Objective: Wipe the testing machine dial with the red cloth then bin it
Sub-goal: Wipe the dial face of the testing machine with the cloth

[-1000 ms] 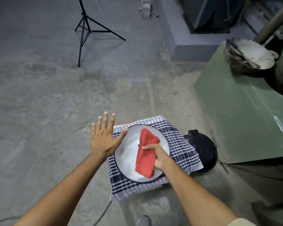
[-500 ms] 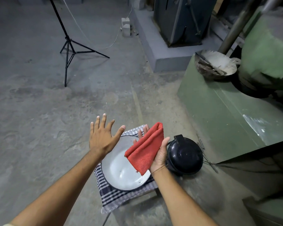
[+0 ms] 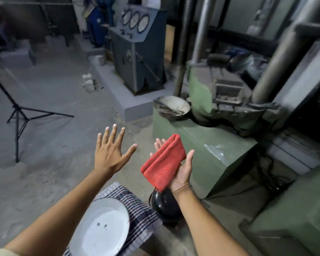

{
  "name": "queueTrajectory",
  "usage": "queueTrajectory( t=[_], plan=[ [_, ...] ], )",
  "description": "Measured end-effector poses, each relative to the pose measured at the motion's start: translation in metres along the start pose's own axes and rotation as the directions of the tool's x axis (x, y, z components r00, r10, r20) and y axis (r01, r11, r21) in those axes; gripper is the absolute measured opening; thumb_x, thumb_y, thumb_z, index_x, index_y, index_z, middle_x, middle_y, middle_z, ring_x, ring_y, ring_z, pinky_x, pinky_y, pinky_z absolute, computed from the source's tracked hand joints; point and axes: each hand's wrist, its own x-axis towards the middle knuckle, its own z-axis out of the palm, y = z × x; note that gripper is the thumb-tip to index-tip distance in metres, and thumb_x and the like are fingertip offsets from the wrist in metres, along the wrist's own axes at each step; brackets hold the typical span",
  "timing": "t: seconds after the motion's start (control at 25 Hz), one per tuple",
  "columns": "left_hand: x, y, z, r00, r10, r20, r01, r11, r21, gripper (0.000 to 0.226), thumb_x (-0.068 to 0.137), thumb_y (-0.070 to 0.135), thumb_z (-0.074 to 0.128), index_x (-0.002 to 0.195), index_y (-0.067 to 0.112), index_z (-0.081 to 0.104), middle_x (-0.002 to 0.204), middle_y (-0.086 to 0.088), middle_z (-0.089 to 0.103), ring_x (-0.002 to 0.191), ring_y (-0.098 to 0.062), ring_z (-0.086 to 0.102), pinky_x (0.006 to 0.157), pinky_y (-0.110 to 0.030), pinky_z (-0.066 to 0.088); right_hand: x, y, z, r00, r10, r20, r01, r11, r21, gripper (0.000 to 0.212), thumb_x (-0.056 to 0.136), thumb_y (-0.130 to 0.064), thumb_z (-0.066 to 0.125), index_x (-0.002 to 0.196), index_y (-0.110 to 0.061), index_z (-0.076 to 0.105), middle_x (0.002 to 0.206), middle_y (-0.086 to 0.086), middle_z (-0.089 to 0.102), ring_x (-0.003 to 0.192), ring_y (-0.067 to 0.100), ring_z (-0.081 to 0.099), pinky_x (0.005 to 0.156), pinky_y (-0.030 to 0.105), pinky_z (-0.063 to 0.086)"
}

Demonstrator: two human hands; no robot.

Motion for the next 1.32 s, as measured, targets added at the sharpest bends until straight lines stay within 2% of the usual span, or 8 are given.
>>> queueTrajectory(
  t=[0.2, 0.32, 0.48, 0.64, 0.8, 1.08, 1.2, 1.32],
  plan=[
    [0.023, 0.153, -0.024, 0.969, 0.244, -0.044, -0.246, 0.968, -0.048, 0.106, 0.088, 0.090, 0.011, 0.174, 0.028, 0.016, 0.183, -0.004, 0.003, 0.170, -0.026, -0.003, 0.137, -0.048, -0.007, -0.059, -0.143, 0.023, 0.957, -0.291, 0.001, 0.291, 0.955, -0.065, 0.092, 0.093, -0.077, 0.054, 0.163, -0.018, 0.040, 0.169, 0.011, 0.039, 0.154, 0.036, 0.039, 0.119, 0.064, 0.039],
    [0.022, 0.252, -0.034, 0.929, 0.363, -0.067, -0.368, 0.926, -0.086, 0.106, 0.087, 0.090, 0.012, 0.174, 0.029, 0.019, 0.183, -0.004, 0.005, 0.170, -0.026, -0.002, 0.137, -0.048, -0.006, -0.109, -0.226, 0.034, 0.895, -0.445, -0.026, 0.439, 0.890, -0.126, 0.096, 0.092, -0.073, 0.058, 0.165, -0.015, 0.034, 0.167, 0.014, 0.042, 0.153, 0.035, 0.043, 0.119, 0.061, 0.041],
    [0.002, 0.401, -0.050, 0.861, 0.495, -0.116, -0.508, 0.849, -0.148, 0.108, 0.086, 0.092, 0.012, 0.174, 0.030, 0.018, 0.184, -0.003, 0.004, 0.170, -0.026, -0.002, 0.137, -0.048, -0.004, -0.195, -0.341, 0.049, 0.799, -0.599, -0.051, 0.583, 0.794, -0.174, 0.089, 0.099, -0.073, 0.042, 0.163, -0.011, 0.037, 0.165, 0.015, 0.045, 0.151, 0.032, 0.046, 0.118, 0.059, 0.041],
    [-0.037, 0.546, -0.065, 0.789, 0.594, -0.156, -0.615, 0.761, -0.208, 0.110, 0.085, 0.093, 0.010, 0.174, 0.030, 0.014, 0.183, -0.002, 0.001, 0.170, -0.024, -0.005, 0.137, -0.047, -0.007, -0.290, -0.448, 0.068, 0.706, -0.708, -0.035, 0.687, 0.696, -0.207, 0.092, 0.093, -0.070, 0.053, 0.157, -0.003, 0.044, 0.162, 0.020, 0.048, 0.149, 0.032, 0.048, 0.117, 0.055, 0.045],
    [-0.090, 0.683, -0.080, 0.703, 0.683, -0.199, -0.711, 0.664, -0.231, 0.110, 0.083, 0.092, 0.009, 0.174, 0.030, 0.013, 0.183, -0.001, 0.000, 0.170, -0.024, -0.005, 0.137, -0.046, -0.008, -0.393, -0.547, 0.078, 0.609, -0.793, 0.007, 0.773, 0.592, -0.227, 0.102, 0.078, -0.062, 0.082, 0.152, 0.000, 0.051, 0.158, 0.023, 0.052, 0.147, 0.034, 0.051, 0.112, 0.055, 0.051],
    [-0.149, 0.863, -0.083, 0.588, 0.769, -0.252, -0.806, 0.529, -0.266, 0.113, 0.081, 0.093, 0.010, 0.174, 0.029, 0.017, 0.184, -0.004, 0.005, 0.170, -0.027, 0.000, 0.137, -0.047, -0.006, -0.533, -0.681, 0.067, 0.463, -0.865, -0.193, 0.822, 0.500, -0.271, 0.058, 0.096, -0.057, 0.060, 0.131, -0.010, 0.066, 0.144, 0.017, 0.065, 0.135, 0.031, 0.062, 0.121, 0.057, 0.038],
    [-0.153, 0.939, -0.074, 0.519, 0.810, -0.272, -0.849, 0.454, -0.270, 0.112, 0.081, 0.093, 0.007, 0.175, 0.031, 0.011, 0.184, -0.002, 0.001, 0.170, -0.027, -0.003, 0.137, -0.048, -0.007, -0.572, -0.734, 0.065, 0.347, -0.893, -0.288, 0.833, 0.434, -0.342, 0.054, 0.091, -0.056, 0.069, 0.123, -0.013, 0.076, 0.129, 0.015, 0.074, 0.115, 0.028, 0.072, 0.109, 0.049, 0.052],
    [-0.149, 1.008, -0.065, 0.450, 0.838, -0.308, -0.883, 0.366, -0.294, 0.111, 0.082, 0.093, 0.009, 0.175, 0.032, 0.010, 0.184, 0.000, 0.000, 0.170, -0.026, -0.004, 0.136, -0.047, -0.009, -0.596, -0.783, 0.061, 0.232, -0.918, -0.323, 0.829, 0.360, -0.428, 0.062, 0.090, -0.057, 0.071, 0.129, -0.009, 0.067, 0.119, 0.013, 0.070, 0.107, 0.027, 0.070, 0.108, 0.048, 0.052]
  ],
)
